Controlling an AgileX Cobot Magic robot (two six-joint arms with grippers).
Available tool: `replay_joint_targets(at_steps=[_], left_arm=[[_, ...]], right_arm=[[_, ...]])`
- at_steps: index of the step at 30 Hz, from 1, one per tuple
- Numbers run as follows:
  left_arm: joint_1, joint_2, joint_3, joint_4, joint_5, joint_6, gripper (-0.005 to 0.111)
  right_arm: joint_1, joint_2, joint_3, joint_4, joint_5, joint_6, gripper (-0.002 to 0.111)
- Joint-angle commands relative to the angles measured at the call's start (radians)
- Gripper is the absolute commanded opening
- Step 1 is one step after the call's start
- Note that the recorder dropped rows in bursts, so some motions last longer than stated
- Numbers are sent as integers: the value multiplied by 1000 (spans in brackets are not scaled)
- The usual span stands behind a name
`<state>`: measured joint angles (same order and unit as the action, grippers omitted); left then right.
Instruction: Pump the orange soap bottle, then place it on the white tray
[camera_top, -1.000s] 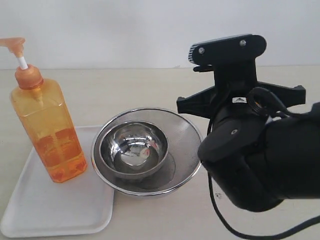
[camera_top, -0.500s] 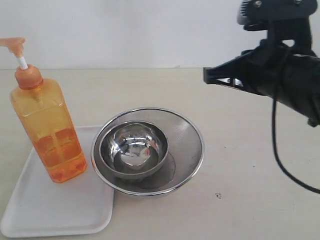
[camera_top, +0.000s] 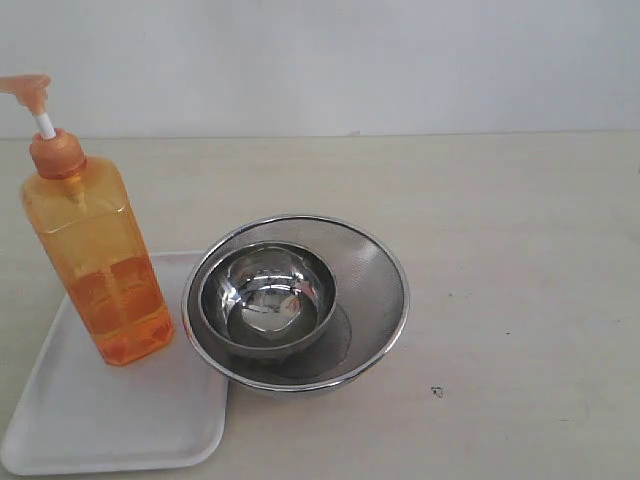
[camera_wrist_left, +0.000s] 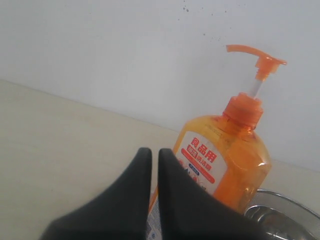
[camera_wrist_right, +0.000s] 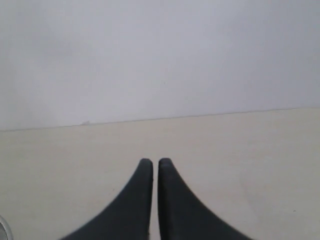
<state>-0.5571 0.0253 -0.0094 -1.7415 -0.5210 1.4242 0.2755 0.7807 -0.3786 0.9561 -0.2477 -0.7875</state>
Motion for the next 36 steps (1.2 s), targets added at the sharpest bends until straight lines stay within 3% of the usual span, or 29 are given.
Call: replay_joint_targets(at_steps=[1, 15, 31, 33, 36], left_arm=[[1, 0, 4, -3, -6, 5, 5], [1, 0, 4, -3, -6, 5, 5], [1, 0, 4, -3, -4, 5, 5], [1, 0, 4, -3, -4, 5, 5], [1, 0, 4, -3, -4, 5, 5]], right_arm=[[-113, -222, 103, -50, 81, 39, 1], [-403, -761, 321, -50, 223, 72, 1], [-415, -769, 379, -53, 405, 42, 1], [-415, -769, 379, -122, 426, 70, 1], [-415, -769, 379, -464, 476, 367, 1]])
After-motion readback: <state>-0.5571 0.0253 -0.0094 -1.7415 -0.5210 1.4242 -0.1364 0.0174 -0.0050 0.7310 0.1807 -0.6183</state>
